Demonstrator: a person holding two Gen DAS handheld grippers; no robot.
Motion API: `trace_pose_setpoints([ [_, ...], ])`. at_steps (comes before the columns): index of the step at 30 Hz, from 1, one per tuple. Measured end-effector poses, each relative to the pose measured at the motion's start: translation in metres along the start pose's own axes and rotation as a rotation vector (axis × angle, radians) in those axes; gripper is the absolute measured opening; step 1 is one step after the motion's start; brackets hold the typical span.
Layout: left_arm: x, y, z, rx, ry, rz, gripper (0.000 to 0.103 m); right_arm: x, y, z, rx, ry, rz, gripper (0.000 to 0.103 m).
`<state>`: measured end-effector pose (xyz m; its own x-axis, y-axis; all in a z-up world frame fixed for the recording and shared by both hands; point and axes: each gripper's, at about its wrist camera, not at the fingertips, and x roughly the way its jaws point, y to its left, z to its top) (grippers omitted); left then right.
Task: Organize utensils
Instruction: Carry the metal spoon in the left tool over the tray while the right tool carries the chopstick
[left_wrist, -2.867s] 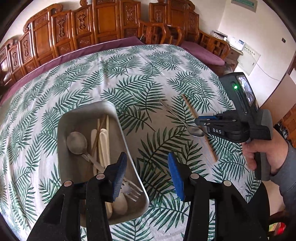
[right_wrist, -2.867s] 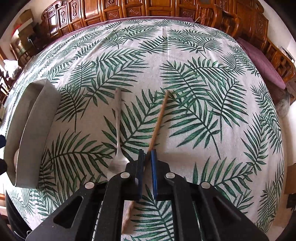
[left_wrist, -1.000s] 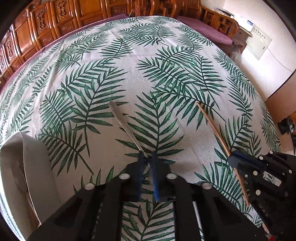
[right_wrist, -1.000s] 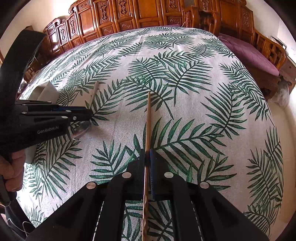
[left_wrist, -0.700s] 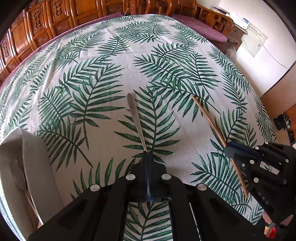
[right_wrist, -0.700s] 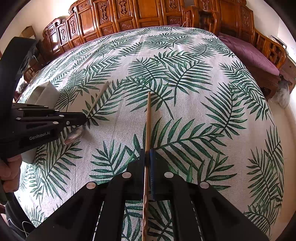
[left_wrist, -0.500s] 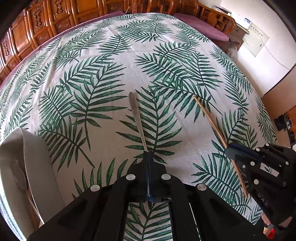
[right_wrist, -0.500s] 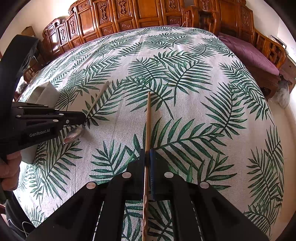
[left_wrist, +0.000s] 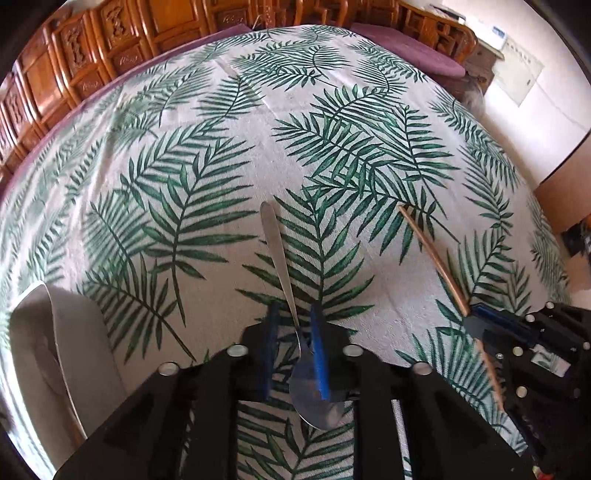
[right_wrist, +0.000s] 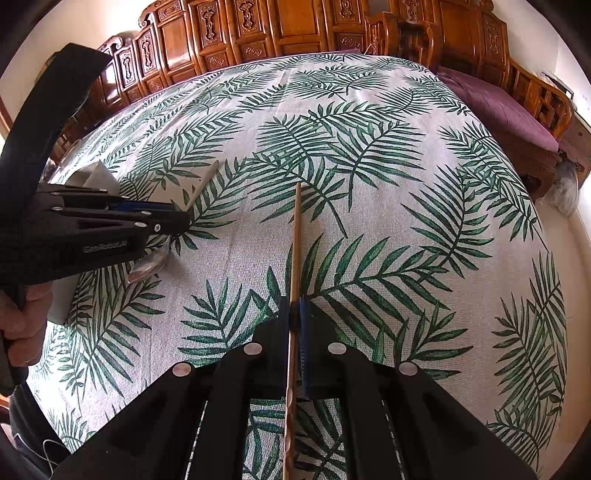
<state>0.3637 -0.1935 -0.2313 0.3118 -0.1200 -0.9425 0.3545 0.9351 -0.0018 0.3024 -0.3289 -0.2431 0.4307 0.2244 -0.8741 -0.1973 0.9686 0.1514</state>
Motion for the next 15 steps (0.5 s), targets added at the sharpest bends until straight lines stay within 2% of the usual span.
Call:
trace_pose_setpoints([
  [7,-0.004,0.002,-0.005,0.009,-0.002,-0.004,0.001,-0.001,0.0,0.0,0.02,0.01,-0.01,0.006],
  [15,-0.036,0.012,-0.015,-0.002,-0.059,-0.036,0.001,-0.012,0.01,-0.003,0.026,0.0,-0.011,0.006],
])
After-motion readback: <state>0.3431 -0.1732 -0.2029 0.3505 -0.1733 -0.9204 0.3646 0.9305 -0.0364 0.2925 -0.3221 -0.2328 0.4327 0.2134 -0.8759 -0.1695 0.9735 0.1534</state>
